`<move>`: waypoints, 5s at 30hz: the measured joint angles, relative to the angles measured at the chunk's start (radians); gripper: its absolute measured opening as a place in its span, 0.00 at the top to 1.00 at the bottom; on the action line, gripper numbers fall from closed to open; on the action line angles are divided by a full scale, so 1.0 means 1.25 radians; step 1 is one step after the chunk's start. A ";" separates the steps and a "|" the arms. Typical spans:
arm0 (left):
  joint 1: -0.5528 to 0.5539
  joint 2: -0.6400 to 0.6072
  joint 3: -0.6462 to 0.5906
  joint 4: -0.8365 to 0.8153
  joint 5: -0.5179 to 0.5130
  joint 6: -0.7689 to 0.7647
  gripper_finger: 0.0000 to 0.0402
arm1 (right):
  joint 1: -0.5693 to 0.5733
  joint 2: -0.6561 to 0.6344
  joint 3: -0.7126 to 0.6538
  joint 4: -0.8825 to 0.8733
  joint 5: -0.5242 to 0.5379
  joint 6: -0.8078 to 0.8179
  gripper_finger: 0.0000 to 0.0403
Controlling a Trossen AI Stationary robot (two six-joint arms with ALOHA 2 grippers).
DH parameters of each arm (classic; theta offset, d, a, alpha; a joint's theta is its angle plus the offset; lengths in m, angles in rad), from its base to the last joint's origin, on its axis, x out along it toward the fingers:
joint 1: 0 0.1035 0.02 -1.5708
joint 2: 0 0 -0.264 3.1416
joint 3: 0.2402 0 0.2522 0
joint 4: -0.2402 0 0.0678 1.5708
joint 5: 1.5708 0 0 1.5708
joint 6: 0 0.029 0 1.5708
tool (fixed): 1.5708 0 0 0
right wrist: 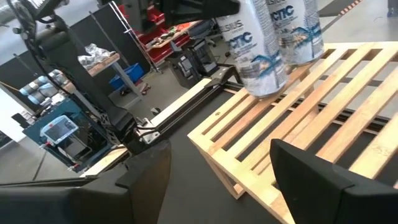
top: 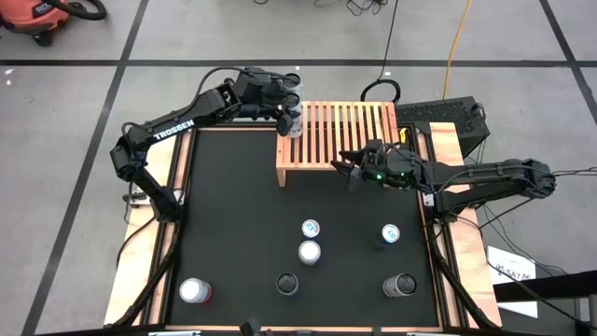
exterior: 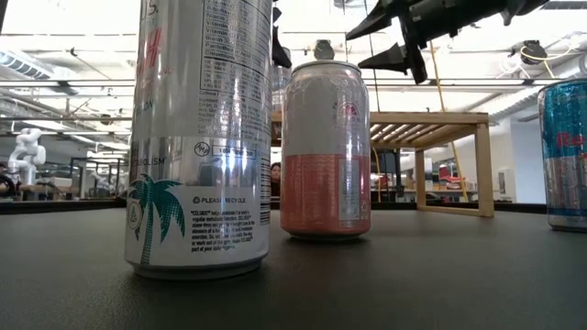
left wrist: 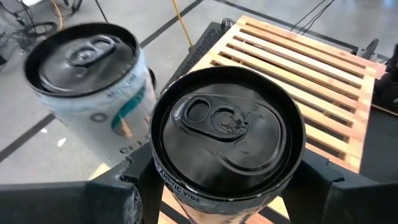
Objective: Place canned beverage on shelf
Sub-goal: Put the blue soda can on the shelf aligned with the other blue soda can, then put the silver soda can on the shelf
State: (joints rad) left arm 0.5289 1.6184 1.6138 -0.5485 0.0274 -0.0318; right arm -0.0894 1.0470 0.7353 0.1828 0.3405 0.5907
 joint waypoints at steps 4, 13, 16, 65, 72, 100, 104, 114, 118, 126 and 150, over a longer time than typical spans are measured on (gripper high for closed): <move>-0.002 0.000 0.000 -0.026 0.023 -0.012 0.41 | -0.009 0.000 0.000 -0.001 0.000 0.000 0.36; -0.006 -0.001 0.000 -0.032 0.023 -0.011 0.41 | -0.013 0.000 0.000 -0.001 -0.003 0.000 0.35; -0.008 -0.001 0.000 -0.033 0.023 -0.012 0.41 | -0.013 0.000 0.000 -0.001 -0.003 0.000 0.34; -0.376 -0.231 0.093 -0.321 -0.197 -0.188 0.26 | 0.065 0.008 0.000 0.140 -0.089 0.078 0.37; -0.555 -0.231 0.027 -0.289 -0.349 -0.326 0.29 | 0.171 0.008 0.000 0.139 -0.088 0.084 0.46; -0.726 -0.038 -0.147 -0.018 -0.377 -0.389 0.29 | 0.371 0.336 0.397 -0.466 0.024 -0.092 0.49; -0.726 -0.040 -0.146 -0.063 -0.377 -0.389 0.29 | 0.360 0.363 0.401 -0.441 0.019 -0.107 0.47; -0.702 -0.050 -0.147 -0.176 -0.375 -0.318 0.29 | 0.307 0.365 0.401 -0.604 -0.007 0.201 0.26; -0.670 -0.051 -0.147 -0.152 -0.343 -0.252 0.29 | 0.308 0.307 0.401 -0.724 -0.024 0.332 0.28; -0.599 -0.051 -0.147 -0.120 -0.267 -0.128 0.29 | 0.326 0.202 0.401 -0.959 -0.122 0.424 0.34; -0.553 -0.050 -0.147 -0.113 -0.230 -0.087 0.29 | 0.389 0.139 0.400 -1.206 -0.274 0.438 0.28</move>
State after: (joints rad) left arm -0.1623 1.5555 1.4303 -0.6895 -0.2604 -0.1410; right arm 0.3970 1.2211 1.2358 -1.3252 -0.0021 1.1379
